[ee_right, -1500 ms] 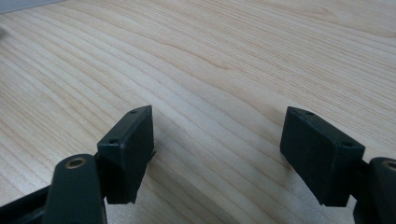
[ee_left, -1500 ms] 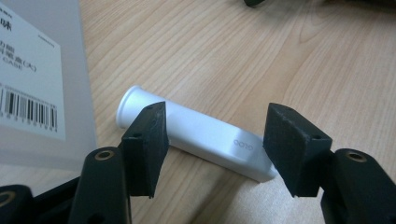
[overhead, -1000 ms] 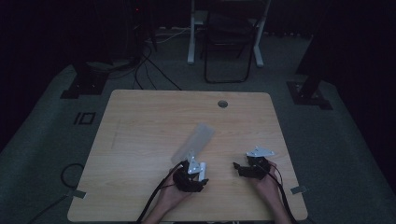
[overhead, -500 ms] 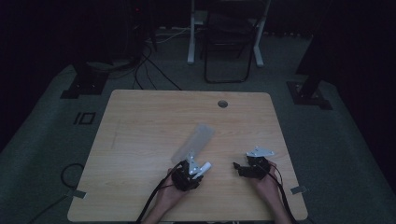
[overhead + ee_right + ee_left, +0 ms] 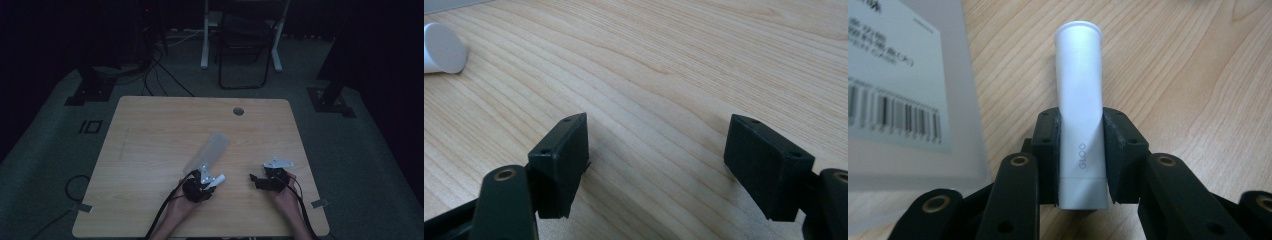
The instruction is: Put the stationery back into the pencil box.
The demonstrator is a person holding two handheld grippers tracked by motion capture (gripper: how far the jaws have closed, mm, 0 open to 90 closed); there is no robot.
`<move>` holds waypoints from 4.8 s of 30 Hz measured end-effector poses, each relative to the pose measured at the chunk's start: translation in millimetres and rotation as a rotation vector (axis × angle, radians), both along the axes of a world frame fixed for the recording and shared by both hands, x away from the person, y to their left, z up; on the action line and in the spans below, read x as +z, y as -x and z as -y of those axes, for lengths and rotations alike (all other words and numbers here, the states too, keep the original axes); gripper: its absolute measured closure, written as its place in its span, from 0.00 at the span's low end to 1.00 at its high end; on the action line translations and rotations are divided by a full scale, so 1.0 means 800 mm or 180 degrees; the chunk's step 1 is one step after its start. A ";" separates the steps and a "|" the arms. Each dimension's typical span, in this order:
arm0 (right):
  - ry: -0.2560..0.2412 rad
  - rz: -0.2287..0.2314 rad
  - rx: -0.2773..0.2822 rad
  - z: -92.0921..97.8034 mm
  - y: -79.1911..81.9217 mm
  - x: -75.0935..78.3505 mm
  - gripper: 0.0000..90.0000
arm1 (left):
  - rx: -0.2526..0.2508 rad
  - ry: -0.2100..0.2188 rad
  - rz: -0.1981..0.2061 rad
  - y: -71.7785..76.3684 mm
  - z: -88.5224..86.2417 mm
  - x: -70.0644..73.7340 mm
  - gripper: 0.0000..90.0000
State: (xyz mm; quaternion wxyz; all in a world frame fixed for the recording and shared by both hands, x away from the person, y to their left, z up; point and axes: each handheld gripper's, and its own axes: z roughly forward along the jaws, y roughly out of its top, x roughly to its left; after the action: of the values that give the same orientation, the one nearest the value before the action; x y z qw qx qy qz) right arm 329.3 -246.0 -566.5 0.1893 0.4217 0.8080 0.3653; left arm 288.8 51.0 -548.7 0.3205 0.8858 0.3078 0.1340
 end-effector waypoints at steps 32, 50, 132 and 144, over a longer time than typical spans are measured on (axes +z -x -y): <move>0.0000 0.0001 0.0000 0.000 0.000 0.000 0.29 | -0.0041 0.0225 0.0172 0.009 -0.022 0.031 0.79; 0.0001 0.0000 0.0001 0.000 0.000 0.000 0.29 | -0.0081 0.0368 0.0400 0.020 -0.032 0.071 0.79; 0.0000 -0.0001 -0.0001 0.000 0.000 0.000 0.29 | 0.0164 0.0526 0.0767 -0.005 -0.071 0.131 0.79; -0.0001 -0.0001 -0.0001 0.000 0.000 0.000 0.29 | 0.0283 0.0521 0.0725 -0.017 -0.072 0.126 0.79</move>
State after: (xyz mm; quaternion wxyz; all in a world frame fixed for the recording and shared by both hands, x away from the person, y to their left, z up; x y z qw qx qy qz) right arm 329.4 -246.0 -566.5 0.1892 0.4219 0.8079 0.3653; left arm 302.0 108.9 -447.9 0.4182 0.8213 0.3182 0.2222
